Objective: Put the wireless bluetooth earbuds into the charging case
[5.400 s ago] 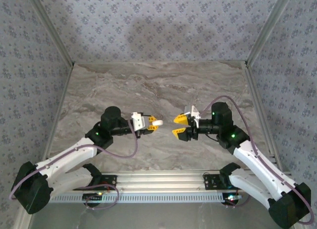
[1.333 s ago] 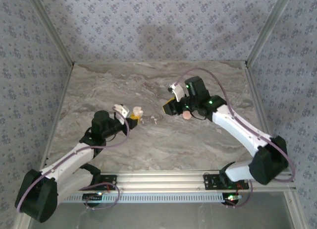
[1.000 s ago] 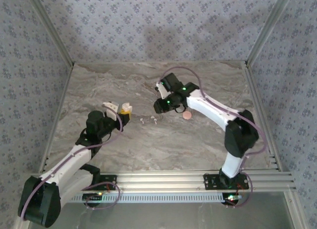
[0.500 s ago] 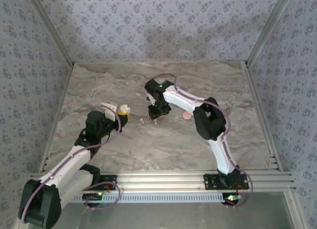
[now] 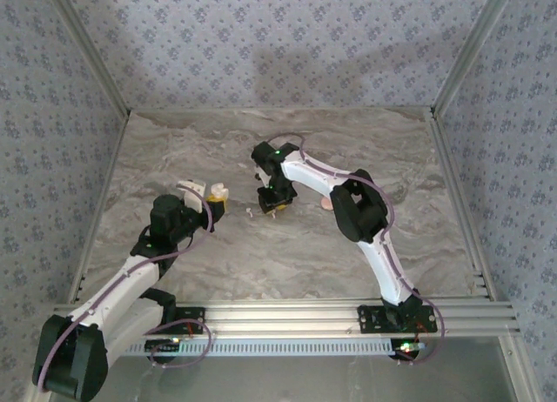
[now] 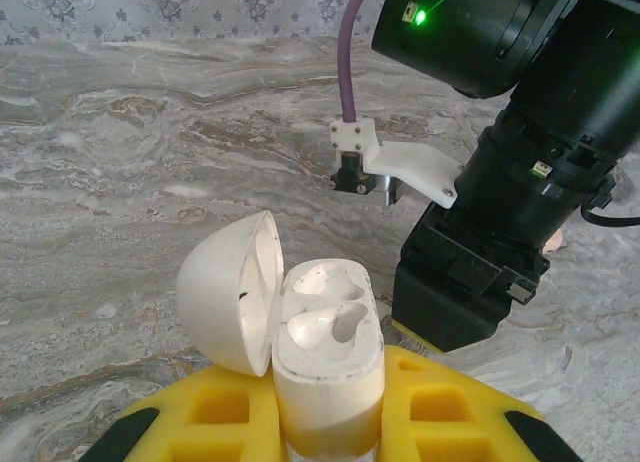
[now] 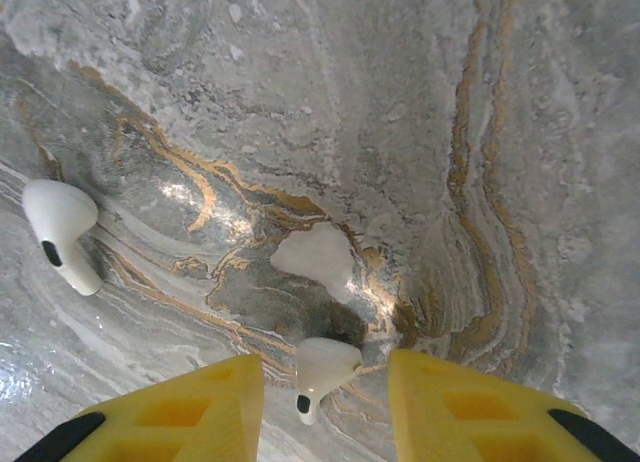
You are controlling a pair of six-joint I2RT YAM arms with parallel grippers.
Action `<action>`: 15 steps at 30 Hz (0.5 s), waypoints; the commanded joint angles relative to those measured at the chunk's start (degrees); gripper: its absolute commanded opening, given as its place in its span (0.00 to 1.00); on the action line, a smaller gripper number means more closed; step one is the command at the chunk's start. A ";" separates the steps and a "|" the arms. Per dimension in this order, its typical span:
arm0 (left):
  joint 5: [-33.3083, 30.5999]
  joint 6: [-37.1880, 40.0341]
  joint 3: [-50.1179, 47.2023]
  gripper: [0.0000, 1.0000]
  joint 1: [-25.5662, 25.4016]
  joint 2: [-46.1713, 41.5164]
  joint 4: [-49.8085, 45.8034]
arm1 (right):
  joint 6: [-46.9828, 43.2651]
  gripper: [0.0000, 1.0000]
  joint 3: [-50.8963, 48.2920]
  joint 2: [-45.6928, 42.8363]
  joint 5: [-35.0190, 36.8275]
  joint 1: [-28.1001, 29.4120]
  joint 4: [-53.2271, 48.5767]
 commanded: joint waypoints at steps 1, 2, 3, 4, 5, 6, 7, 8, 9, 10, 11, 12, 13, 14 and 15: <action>0.60 0.14 2.93 0.08 0.55 -0.81 0.29 | 0.59 0.37 1.58 1.41 -0.06 0.23 -2.78; 0.80 0.14 3.02 0.08 0.55 -0.66 0.29 | 0.59 0.36 1.58 1.64 -0.16 0.19 -2.77; 0.96 0.23 3.12 0.08 0.68 -0.53 0.33 | 0.63 0.36 1.66 1.81 -0.16 0.15 -2.79; 1.13 0.29 3.11 0.08 0.64 -0.43 0.28 | 0.65 0.35 1.75 1.98 -0.17 0.12 -2.86; 1.24 0.32 3.19 0.08 0.69 -0.28 0.29 | 0.69 0.33 1.75 2.04 -0.15 0.10 -2.86; 1.29 0.31 3.13 0.08 0.64 -0.22 0.29 | 0.72 0.31 1.75 2.10 -0.07 0.12 -2.79; 1.34 0.31 3.16 0.08 0.66 -0.14 0.29 | 0.74 0.29 1.69 2.07 -0.13 0.13 -2.69; 1.35 0.40 3.11 0.08 0.64 -0.12 0.29 | 0.80 0.27 1.74 2.10 -0.26 0.17 -2.60; 1.44 0.41 3.11 0.08 0.64 -0.19 0.28 | 0.88 0.24 1.76 2.05 -0.49 0.09 -2.51; 1.44 0.48 3.18 0.08 0.65 -0.29 0.20 | 0.85 0.23 1.76 1.94 -0.67 0.09 -2.43; 1.44 0.57 3.15 0.08 0.64 -0.29 0.11 | 0.81 0.23 1.61 1.70 -0.76 0.01 -2.18; 1.40 0.66 3.11 0.08 0.64 -0.32 0.02 | 0.79 0.22 1.50 1.41 -0.68 0.01 -2.01; 1.44 0.75 3.11 0.08 0.65 -0.30 -0.06 | 0.88 0.21 1.21 1.02 -0.47 0.01 -1.60; 1.52 0.89 3.11 0.08 0.65 -0.22 -0.09 | 1.06 0.21 0.86 0.51 -0.42 -0.02 -1.18; 1.60 1.00 3.11 0.08 0.64 -0.15 -0.08 | 1.28 0.21 0.34 -0.14 -0.29 -0.03 -0.52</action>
